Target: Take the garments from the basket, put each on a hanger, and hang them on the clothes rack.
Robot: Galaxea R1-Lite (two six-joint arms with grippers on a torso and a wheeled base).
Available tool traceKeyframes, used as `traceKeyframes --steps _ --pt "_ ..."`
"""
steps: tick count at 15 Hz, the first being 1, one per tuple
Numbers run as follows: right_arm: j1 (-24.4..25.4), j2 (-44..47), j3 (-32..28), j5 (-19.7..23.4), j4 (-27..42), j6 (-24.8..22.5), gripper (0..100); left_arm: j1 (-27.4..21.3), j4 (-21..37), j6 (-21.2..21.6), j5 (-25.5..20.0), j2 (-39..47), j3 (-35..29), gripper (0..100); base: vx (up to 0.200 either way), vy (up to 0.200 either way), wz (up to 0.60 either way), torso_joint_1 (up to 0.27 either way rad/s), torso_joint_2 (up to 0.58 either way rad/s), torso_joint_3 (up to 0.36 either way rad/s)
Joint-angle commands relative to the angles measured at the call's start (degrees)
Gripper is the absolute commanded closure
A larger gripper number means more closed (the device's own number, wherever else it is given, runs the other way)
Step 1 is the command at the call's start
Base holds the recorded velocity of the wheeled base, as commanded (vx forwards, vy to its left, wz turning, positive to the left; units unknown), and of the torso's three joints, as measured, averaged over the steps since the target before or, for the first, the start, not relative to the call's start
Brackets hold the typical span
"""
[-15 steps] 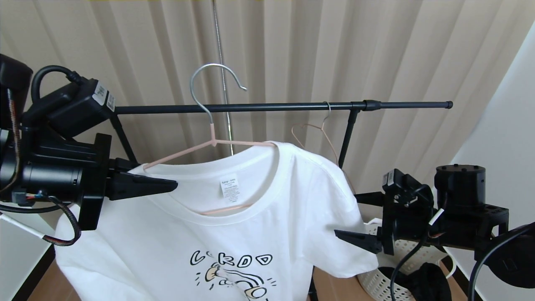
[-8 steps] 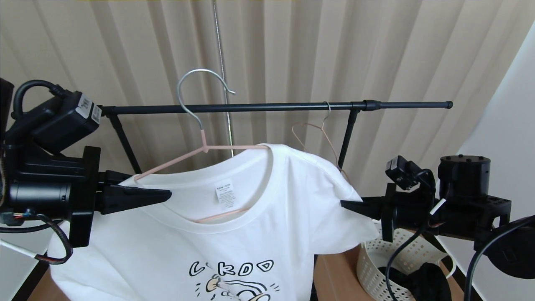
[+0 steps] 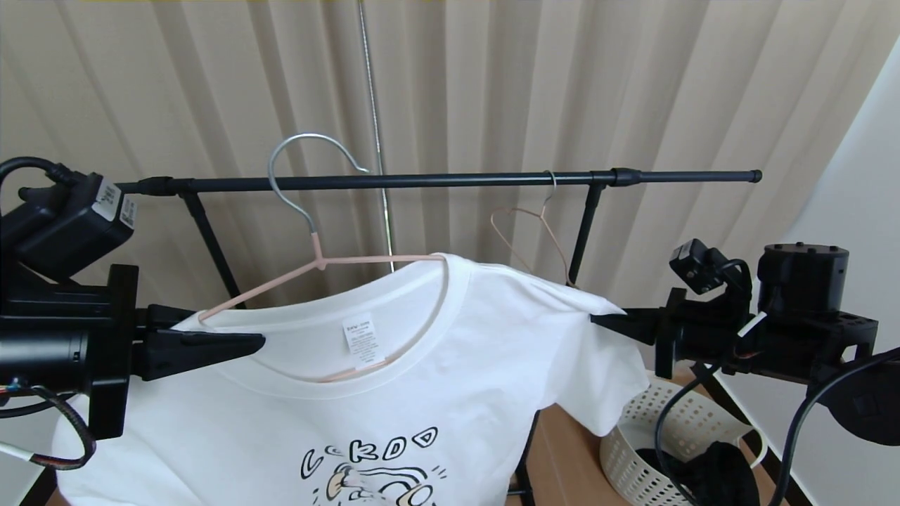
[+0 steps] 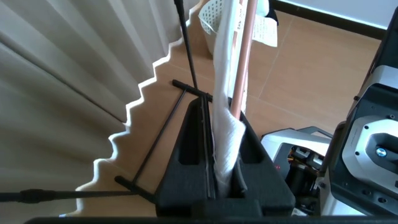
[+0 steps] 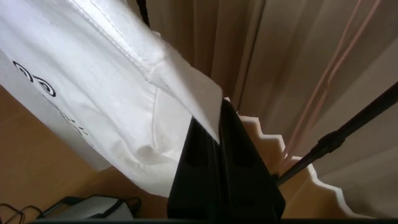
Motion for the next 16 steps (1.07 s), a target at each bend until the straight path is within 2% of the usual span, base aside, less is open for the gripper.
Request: traceKeyframes --steps 1,7,10,11,13,16 --pt "-0.7 0.3 -0.3 0.0 0.0 0.4 100 0.4 0.0 0.0 0.0 -0.6 0.2 100 0.0 0.0 0.0 0.0 0.0 0.0" --pt "0.3 -1.0 1.0 0.3 0.1 0.8 100 1.1 0.0 0.0 0.0 -0.3 0.6 100 0.0 0.0 0.0 0.0 0.0 0.0" --pt "0.8 -2.2 3.0 0.5 -1.3 0.5 100 3.0 0.0 0.0 0.0 -0.2 1.4 100 0.0 0.0 0.0 0.0 0.0 0.0" --pt "0.9 -2.6 4.2 1.4 -2.2 0.4 0 4.0 0.0 0.0 0.0 0.0 1.5 100 0.0 0.0 0.0 0.0 0.0 0.0" --pt "0.6 -4.2 6.7 5.8 -5.3 -2.0 0 7.2 -1.0 -0.1 0.0 1.2 1.8 100 0.0 0.0 0.0 0.0 0.0 0.0" --pt "0.5 -5.7 7.2 6.2 -5.5 -2.6 0 9.2 -2.9 -3.2 0.1 2.2 2.7 100 0.0 0.0 0.0 0.0 0.0 0.0"
